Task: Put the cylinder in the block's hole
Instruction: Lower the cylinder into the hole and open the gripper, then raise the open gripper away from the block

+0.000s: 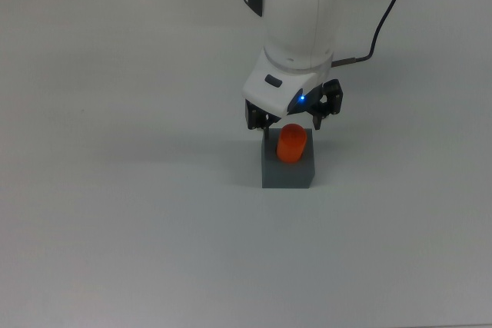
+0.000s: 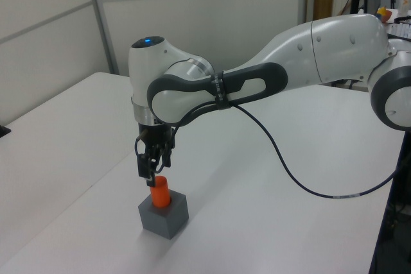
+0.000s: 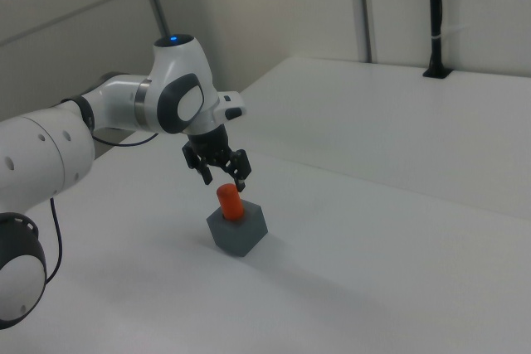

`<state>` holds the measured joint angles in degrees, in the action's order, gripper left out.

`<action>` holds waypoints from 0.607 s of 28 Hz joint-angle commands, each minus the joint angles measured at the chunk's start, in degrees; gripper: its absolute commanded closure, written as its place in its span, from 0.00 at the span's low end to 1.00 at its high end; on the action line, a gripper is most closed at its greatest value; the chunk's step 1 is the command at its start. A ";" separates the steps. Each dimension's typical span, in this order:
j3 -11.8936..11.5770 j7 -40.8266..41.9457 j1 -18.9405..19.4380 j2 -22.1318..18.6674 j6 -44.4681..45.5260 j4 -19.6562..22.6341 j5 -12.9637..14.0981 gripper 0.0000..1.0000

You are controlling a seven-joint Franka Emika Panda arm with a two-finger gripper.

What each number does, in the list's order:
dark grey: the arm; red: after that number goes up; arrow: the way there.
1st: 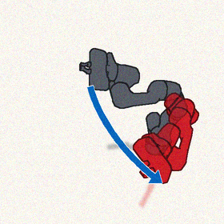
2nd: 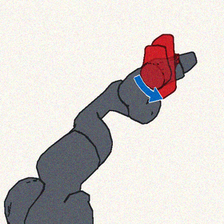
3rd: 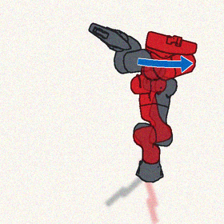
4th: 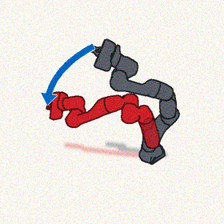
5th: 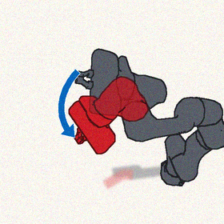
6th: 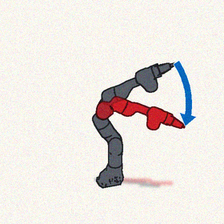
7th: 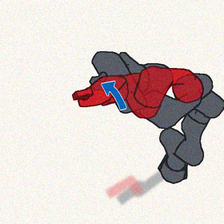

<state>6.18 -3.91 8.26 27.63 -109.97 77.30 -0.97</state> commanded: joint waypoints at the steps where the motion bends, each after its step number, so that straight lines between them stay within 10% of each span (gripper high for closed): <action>1: -0.82 -1.10 0.26 -3.36 1.42 -0.75 0.00 0.00; 17: -9.52 6.02 -1.14 -15.76 8.28 8.57 0.00 0.00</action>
<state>-1.34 0.08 7.52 15.55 -101.55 80.06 -1.06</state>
